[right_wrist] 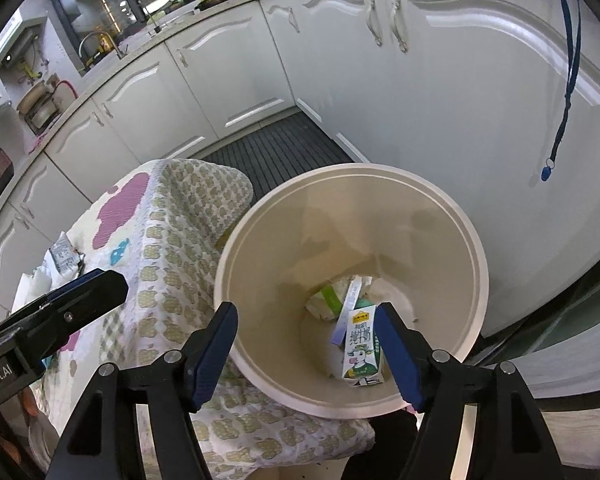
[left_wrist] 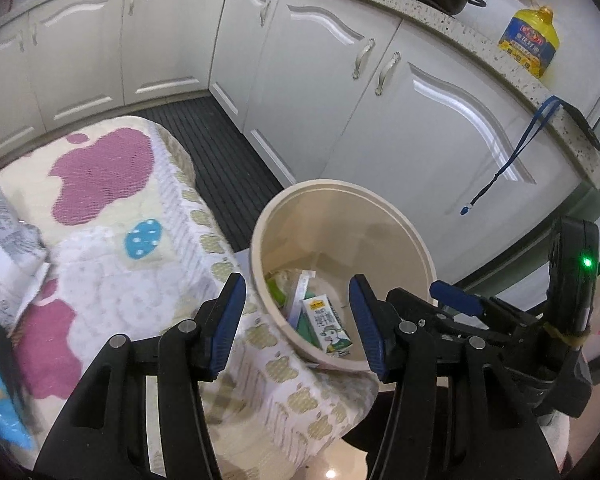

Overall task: Collect trash
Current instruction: 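Move both open tools back from the bin over the table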

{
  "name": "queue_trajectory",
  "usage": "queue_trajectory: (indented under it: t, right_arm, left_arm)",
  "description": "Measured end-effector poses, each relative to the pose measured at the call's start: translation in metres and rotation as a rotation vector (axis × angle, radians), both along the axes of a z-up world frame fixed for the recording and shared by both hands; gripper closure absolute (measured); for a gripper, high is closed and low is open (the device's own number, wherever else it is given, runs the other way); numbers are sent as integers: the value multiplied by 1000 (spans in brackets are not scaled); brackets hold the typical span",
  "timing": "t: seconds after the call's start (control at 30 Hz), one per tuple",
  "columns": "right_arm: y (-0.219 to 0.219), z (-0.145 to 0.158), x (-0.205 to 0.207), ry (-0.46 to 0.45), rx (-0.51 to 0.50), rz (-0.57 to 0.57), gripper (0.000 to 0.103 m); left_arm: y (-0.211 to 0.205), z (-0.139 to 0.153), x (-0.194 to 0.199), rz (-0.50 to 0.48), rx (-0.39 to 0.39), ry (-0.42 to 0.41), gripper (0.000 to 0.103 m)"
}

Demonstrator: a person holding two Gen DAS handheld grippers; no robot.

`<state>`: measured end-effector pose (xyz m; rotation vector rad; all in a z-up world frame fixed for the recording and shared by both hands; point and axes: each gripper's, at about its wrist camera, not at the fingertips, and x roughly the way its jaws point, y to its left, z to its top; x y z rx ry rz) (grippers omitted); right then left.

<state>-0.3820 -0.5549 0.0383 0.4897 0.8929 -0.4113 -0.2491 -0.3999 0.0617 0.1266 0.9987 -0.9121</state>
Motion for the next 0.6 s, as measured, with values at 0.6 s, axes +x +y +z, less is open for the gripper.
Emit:
queue_trajectory:
  t: [0.6]
  right_arm:
    - [79, 28, 31, -63, -40, 168, 33]
  left_arm:
    - [95, 28, 1, 156, -2, -80, 51]
